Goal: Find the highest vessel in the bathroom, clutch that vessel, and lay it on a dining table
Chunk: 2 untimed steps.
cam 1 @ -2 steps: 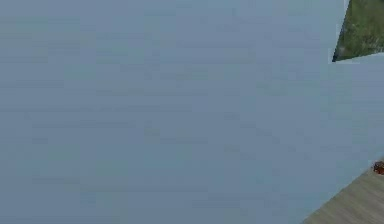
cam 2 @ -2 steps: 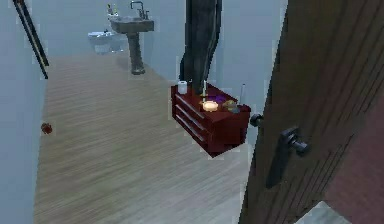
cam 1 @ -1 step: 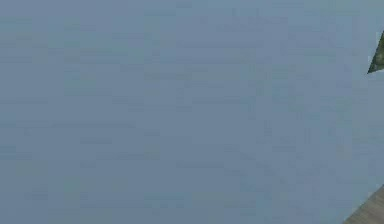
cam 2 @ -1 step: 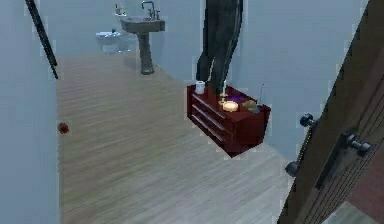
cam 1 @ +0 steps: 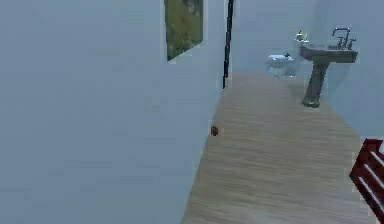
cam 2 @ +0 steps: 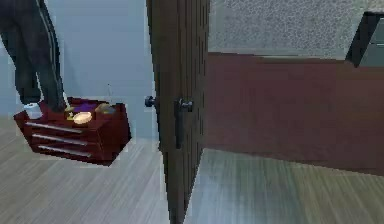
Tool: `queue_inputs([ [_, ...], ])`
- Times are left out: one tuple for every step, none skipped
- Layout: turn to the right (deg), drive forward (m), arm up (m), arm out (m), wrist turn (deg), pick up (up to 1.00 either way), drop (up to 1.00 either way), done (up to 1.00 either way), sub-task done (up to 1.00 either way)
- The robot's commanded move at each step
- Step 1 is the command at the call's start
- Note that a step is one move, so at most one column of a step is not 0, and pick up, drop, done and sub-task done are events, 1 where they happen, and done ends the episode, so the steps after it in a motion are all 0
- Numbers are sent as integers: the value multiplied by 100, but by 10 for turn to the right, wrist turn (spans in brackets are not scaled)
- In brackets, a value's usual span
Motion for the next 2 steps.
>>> queue_inputs([
  [450, 0, 0, 0, 0, 0, 0, 0, 0],
  [450, 0, 0, 0, 0, 0, 0, 0, 0],
])
